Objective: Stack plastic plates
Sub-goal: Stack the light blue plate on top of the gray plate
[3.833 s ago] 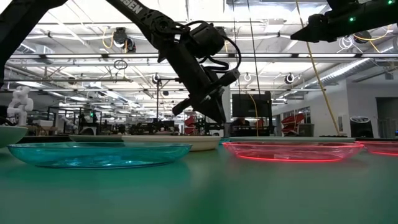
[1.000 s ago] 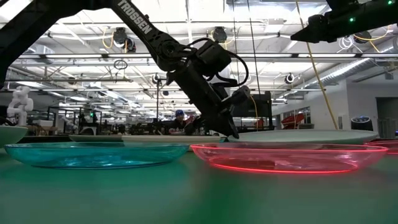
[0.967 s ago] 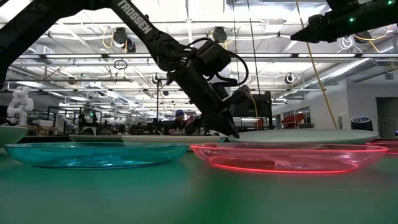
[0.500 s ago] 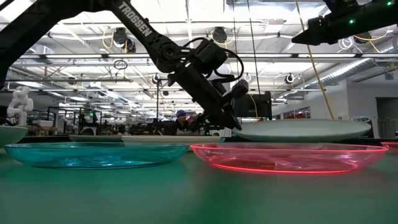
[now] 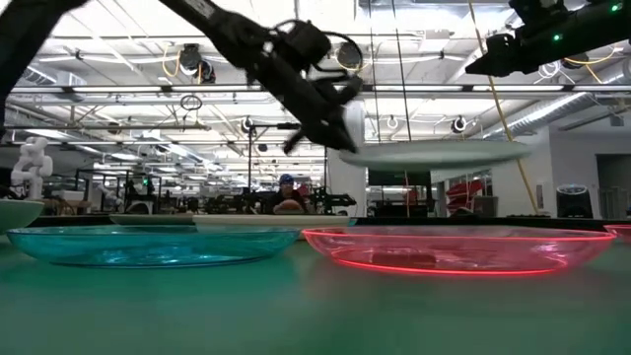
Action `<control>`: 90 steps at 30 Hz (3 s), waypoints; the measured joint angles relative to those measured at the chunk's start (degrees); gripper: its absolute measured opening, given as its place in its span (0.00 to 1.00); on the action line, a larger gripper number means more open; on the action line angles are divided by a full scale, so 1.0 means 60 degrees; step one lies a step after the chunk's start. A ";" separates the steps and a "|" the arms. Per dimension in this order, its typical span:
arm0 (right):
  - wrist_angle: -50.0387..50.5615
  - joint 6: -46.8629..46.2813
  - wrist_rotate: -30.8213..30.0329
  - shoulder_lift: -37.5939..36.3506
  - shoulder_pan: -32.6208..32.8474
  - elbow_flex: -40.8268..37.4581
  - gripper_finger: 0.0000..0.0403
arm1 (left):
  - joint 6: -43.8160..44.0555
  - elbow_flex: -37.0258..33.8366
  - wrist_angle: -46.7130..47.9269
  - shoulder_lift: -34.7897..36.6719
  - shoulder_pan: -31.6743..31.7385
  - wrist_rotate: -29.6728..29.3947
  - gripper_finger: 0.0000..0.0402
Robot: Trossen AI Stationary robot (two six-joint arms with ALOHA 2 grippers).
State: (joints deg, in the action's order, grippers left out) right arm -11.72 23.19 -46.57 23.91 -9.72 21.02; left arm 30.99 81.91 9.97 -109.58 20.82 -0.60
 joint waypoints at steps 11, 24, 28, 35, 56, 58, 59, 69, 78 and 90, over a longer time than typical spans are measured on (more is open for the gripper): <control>0.0003 -0.0339 0.0011 0.0002 0.0000 0.0000 0.44 | -0.1963 0.0001 0.6424 0.2855 0.1643 -0.2852 0.03; 0.0003 -0.0353 0.0013 -0.0002 0.0000 0.0000 0.44 | -0.2215 -0.0033 0.9795 0.3919 0.3299 -0.3389 0.03; 0.0006 -0.0355 0.0015 0.0002 0.0000 0.0000 0.44 | -0.2272 -0.0263 0.9653 0.3916 0.3661 -0.3383 0.03; 0.0146 -0.0424 0.0015 0.0002 0.0000 0.0000 0.44 | -0.2325 -0.0904 0.9390 0.3920 0.3913 -0.3410 0.03; 0.0145 -0.0494 0.0015 0.0002 0.0000 0.0000 0.44 | -0.2042 -0.1402 0.9382 0.3909 0.3956 -0.3752 0.21; 0.0145 -0.0494 0.0015 0.0002 0.0000 0.0000 0.44 | -0.2041 -0.1402 0.9382 0.3909 0.3956 -0.3752 0.22; 0.0145 -0.0494 0.0015 0.0000 0.0000 0.0000 0.44 | -0.2041 -0.1402 0.9377 0.3909 0.3946 -0.3752 0.23; 0.0145 -0.0494 0.0018 -0.0002 0.0000 0.0000 0.44 | -0.3847 -0.1715 0.8141 0.3913 0.2324 -0.3346 0.25; 0.0136 -0.0534 0.0016 -0.0002 0.0000 0.0000 0.44 | -0.4571 -0.4259 0.5225 0.3905 0.0764 -0.1926 0.25; -0.0012 -0.0537 0.0018 -0.0002 0.0003 0.0000 0.44 | -0.3914 -0.5708 0.2906 0.3905 0.0597 -0.2240 0.25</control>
State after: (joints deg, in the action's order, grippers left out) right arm -11.79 19.97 -46.46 23.90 -9.70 21.02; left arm 7.51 47.66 27.41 -86.15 24.40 -14.04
